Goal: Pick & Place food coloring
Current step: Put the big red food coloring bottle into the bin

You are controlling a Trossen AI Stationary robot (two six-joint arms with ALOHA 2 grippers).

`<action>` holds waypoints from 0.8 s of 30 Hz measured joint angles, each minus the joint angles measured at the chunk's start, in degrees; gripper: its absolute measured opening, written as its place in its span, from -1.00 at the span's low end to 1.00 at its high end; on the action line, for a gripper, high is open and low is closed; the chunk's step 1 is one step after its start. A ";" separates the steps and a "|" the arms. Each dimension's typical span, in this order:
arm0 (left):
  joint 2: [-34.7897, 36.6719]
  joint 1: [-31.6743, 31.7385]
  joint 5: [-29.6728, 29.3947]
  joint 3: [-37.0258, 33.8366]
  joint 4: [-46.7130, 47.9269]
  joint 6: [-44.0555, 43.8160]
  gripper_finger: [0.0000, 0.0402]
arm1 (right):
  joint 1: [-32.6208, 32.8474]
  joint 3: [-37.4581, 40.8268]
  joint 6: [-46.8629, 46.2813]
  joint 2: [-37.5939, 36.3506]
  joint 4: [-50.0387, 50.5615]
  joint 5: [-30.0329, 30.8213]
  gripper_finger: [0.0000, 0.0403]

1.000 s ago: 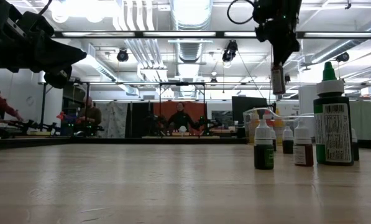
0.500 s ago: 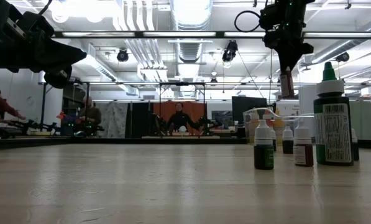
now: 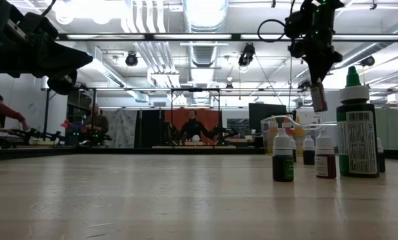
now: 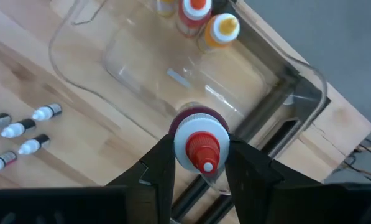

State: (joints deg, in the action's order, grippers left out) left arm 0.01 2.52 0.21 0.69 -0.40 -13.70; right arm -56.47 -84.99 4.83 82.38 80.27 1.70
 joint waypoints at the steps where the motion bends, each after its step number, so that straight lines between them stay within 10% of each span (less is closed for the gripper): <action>1: 0.00 0.00 0.00 0.02 0.00 -0.01 -1.00 | 0.02 0.81 -0.28 -0.70 -0.62 -0.07 -0.46; 24: 0.00 0.00 0.00 0.02 0.00 -0.01 -1.00 | 7.06 11.29 -10.59 -5.14 -19.28 -8.20 -0.46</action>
State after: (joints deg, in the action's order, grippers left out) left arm 0.01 2.52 0.20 0.71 -0.40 -13.72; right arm -49.41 -73.70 -5.76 77.23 61.00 -6.50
